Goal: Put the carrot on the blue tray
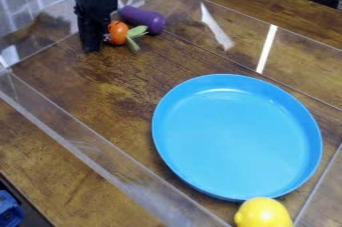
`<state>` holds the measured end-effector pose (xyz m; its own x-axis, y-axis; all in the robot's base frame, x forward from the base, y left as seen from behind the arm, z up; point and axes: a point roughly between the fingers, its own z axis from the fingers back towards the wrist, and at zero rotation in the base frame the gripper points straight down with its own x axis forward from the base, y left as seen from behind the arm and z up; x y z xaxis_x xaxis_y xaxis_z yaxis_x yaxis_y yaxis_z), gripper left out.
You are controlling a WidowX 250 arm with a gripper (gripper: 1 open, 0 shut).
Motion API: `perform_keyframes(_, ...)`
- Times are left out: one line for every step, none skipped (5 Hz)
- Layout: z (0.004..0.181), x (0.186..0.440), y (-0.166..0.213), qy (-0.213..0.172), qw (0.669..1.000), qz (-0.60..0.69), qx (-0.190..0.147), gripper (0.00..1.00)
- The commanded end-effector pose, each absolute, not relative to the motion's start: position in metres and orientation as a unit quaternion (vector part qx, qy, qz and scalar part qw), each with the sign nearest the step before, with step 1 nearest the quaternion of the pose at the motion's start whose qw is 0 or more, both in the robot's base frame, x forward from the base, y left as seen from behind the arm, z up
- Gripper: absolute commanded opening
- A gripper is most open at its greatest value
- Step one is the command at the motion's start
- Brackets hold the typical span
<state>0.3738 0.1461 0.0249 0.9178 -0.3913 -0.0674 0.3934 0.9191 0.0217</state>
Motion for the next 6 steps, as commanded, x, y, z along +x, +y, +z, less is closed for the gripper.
perform_keyframes(0.067, 0.379, 0.148, -0.008, 0.973, -0.225, 0.04, 0.0)
perform_keyframes(0.069, 0.376, 0.148, -0.009, 0.971, -0.237, 0.036, 0.0)
perform_keyframes(0.076, 0.373, 0.155, -0.006, 0.978, -0.203, 0.039, 0.0)
perform_keyframes(0.083, 0.369, 0.162, -0.004, 0.985, -0.169, 0.041, 0.0)
perform_keyframes(0.079, 0.379, 0.165, -0.002, 0.985, -0.168, 0.042, 0.0)
perform_keyframes(0.087, 0.388, 0.161, 0.004, 0.987, -0.152, 0.048, 0.0)
